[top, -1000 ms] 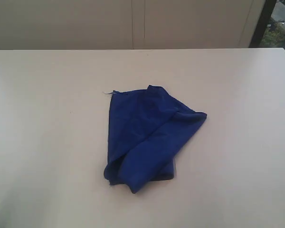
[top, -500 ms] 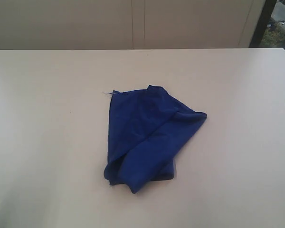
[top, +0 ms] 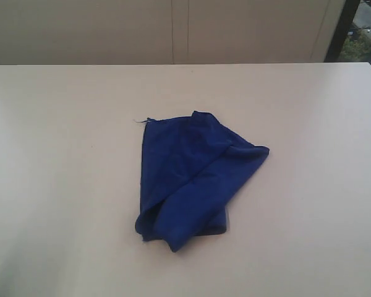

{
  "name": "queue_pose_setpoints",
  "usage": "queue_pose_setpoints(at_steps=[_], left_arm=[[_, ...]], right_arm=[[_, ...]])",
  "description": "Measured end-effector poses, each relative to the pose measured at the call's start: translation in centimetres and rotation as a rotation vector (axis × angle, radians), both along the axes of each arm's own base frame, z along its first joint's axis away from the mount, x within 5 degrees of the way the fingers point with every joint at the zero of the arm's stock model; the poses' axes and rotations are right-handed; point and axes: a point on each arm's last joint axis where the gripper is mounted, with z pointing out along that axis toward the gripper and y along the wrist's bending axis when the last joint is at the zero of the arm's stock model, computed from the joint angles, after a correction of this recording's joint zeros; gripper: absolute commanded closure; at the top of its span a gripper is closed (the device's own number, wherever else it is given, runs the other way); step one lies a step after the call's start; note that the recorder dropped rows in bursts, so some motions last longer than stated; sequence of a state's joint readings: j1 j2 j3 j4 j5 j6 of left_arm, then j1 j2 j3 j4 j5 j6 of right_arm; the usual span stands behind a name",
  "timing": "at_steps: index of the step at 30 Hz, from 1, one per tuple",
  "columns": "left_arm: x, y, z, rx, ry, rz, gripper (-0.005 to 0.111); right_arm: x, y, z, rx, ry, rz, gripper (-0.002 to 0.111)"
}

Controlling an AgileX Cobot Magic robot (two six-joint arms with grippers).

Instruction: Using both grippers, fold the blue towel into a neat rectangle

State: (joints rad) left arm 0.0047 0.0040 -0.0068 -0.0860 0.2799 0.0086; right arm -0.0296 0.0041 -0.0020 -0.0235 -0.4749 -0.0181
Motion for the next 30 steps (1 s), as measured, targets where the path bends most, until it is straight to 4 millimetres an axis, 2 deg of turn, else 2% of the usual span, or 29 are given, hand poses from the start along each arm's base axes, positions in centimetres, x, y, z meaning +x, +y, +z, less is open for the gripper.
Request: queue_pose_setpoints(at_steps=[8,12,18,25,30], left_arm=[[0.0,0.0,0.0,0.000,0.000,0.000,0.107],[0.0,0.0,0.0,0.000,0.000,0.000,0.107],[0.0,0.0,0.0,0.000,0.000,0.000,0.107],[0.0,0.0,0.0,0.000,0.000,0.000,0.107],[0.0,0.0,0.0,0.000,0.000,0.000,0.107]], right_arm=[[0.1,0.0,-0.2,0.001,0.024,-0.001,0.108],[0.5,-0.1,0.0,0.010,0.188,-0.005,0.108],[0.6,-0.1,2.5,0.023,0.409,-0.009,0.108],[3.1,-0.2,4.9,0.032,0.557,-0.008,0.108],[5.4,-0.2,4.9,0.089,0.678,0.014,0.108]])
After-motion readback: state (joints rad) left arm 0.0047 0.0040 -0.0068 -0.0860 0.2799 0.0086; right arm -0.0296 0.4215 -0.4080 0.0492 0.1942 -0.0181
